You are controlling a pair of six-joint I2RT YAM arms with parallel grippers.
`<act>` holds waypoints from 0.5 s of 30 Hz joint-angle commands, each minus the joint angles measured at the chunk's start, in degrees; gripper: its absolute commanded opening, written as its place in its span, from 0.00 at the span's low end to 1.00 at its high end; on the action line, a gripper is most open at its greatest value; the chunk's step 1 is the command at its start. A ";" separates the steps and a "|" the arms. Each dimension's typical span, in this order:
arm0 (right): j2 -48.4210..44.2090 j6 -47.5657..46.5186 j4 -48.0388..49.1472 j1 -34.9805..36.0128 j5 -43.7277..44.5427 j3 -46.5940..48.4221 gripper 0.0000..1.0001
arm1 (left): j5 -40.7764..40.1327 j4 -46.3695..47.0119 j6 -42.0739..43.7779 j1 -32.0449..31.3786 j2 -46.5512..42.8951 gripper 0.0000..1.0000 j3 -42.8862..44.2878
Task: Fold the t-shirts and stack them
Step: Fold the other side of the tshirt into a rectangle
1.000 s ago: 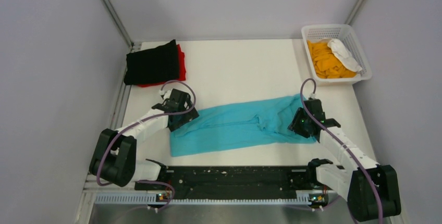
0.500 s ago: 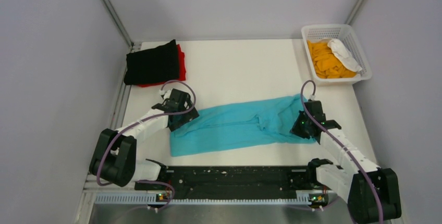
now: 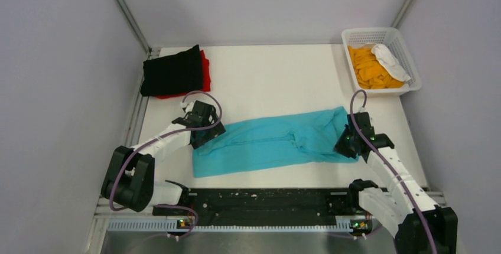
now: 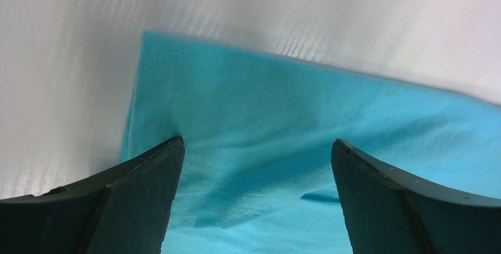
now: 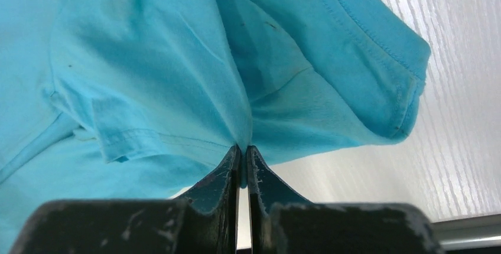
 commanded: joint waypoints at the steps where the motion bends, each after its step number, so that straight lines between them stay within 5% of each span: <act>1: 1.18 4.50 -2.20 -0.10 3.13 0.72 0.07 | -0.53 -0.39 -1.06 0.20 -0.70 0.99 -0.42; 10: 0.51 9.18 0.41 2.08 3.87 -3.65 0.11 | -0.82 -1.15 -1.54 0.15 -1.01 0.99 -0.27; 15: -0.50 7.76 2.50 2.20 5.89 -3.90 0.42 | -1.18 -1.50 -1.44 0.25 -1.63 0.99 -0.41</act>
